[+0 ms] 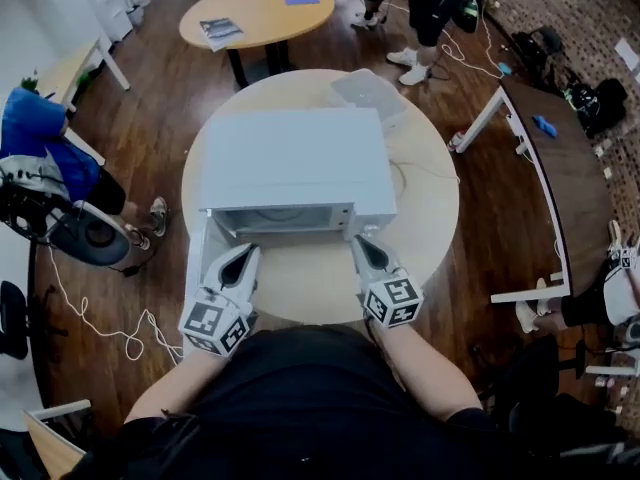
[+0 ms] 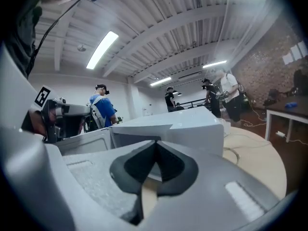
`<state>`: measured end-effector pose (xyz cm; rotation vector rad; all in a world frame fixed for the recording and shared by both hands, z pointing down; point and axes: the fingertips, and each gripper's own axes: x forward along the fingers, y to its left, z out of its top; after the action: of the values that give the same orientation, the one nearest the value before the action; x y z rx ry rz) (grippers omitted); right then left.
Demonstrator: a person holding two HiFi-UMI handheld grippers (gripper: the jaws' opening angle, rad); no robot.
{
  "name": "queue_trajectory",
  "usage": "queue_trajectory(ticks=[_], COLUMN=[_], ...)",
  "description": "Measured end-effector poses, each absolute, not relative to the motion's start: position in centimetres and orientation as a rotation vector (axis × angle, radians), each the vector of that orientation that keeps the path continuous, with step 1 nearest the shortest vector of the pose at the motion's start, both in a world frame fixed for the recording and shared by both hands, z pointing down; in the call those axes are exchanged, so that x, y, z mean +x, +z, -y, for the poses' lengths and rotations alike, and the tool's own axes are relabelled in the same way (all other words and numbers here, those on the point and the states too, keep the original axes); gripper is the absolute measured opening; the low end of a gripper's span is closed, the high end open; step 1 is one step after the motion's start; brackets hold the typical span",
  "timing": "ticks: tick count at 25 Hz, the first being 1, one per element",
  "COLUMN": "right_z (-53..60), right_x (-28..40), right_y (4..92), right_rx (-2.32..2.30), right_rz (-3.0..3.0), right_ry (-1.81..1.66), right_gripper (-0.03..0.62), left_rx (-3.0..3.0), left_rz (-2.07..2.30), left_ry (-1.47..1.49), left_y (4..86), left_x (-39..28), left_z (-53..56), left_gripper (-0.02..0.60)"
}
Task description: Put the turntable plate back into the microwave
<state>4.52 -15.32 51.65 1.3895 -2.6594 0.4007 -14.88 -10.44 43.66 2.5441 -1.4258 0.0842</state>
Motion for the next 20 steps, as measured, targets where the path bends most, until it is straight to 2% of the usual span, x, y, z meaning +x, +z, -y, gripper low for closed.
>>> queue_trajectory(ticks=[12,20], right_z=[10.8,10.5], right_x=[7.5,7.7], right_y=[58.2,58.1], right_rx=[1.498,1.573], right_rz=[2.489,2.472], right_ry=[0.596,0.612], right_gripper=[0.002,0.002], left_rx=[2.423,2.469], left_rz=[1.417,1.377], left_ry=[0.141,0.120], left_y=[48.6,48.4], left_x=[-15.5,-15.5], left_z=[9.6,9.6], left_gripper=[0.005,0.005])
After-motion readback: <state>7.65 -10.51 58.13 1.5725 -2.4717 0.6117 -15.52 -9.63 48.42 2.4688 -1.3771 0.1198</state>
